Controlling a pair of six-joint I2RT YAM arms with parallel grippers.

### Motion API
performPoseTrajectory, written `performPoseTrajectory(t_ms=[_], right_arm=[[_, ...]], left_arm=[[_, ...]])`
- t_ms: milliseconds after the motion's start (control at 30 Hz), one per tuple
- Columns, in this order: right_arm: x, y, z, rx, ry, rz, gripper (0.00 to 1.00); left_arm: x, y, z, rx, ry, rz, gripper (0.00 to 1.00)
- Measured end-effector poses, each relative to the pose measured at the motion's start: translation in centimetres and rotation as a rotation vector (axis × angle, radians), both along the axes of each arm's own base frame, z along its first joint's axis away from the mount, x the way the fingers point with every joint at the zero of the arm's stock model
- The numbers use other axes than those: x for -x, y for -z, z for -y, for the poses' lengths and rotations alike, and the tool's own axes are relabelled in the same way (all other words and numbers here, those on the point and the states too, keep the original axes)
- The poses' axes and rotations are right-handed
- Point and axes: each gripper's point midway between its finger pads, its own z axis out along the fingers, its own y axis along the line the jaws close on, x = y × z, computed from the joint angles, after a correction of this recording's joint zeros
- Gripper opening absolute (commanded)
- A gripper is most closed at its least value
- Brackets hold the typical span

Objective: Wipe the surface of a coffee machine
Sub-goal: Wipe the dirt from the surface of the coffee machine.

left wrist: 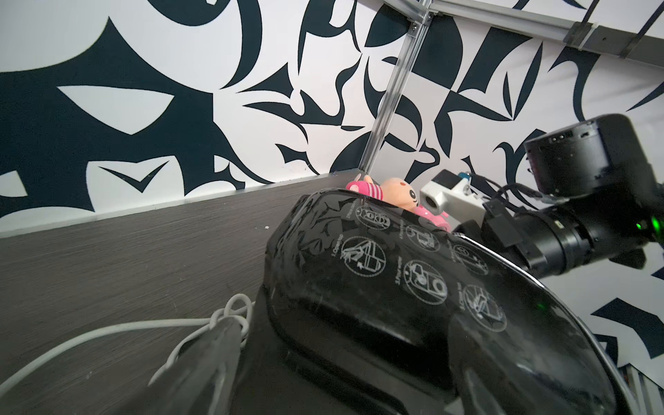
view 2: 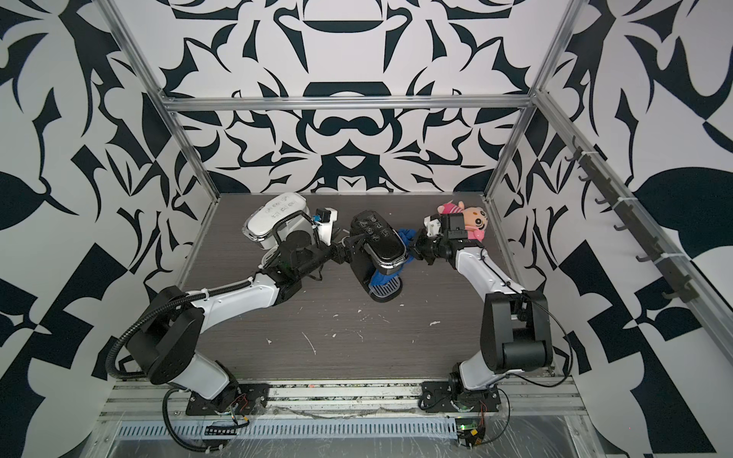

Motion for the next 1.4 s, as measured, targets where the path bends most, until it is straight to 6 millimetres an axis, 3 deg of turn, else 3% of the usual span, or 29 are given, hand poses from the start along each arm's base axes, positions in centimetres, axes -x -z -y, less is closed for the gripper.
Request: performPoseTrajectory(t_ms=[133, 567, 700, 833, 1133, 1233, 1400], right_arm=[[-1.3, -0.6, 0.2, 0.005, 0.000, 0.021, 0.00], [-2.2, -0.6, -0.1, 0.013, -0.026, 0.013, 0.00], [-2.7, 0.4, -1.2, 0.003, -0.060, -0.004, 0.00], [-2.5, 2.1, -2.5, -0.002, -0.093, -0.024, 0.00], [-1.0, 5.6, -2.0, -0.010, -0.044, -0.047, 0.00], [-0.2, 5.7, -2.1, -0.005, -0.030, -0.045, 0.00], [1.7, 5.8, -4.3, -0.007, -0.068, -0.047, 0.00]], left_arm=[[-0.1, 0.1, -0.1, 0.008, 0.001, -0.013, 0.92], [-0.1, 0.2, -0.2, 0.018, 0.012, -0.030, 0.92], [-0.5, 0.2, -0.6, 0.039, 0.003, -0.050, 0.91], [-1.2, 0.4, -1.4, 0.055, -0.021, -0.074, 0.91], [-1.6, 0.8, -1.5, 0.083, -0.015, -0.113, 0.91], [-1.7, 0.6, -1.3, 0.096, -0.008, -0.117, 0.91], [-2.0, 0.0, -1.0, 0.125, -0.001, -0.113, 0.91]])
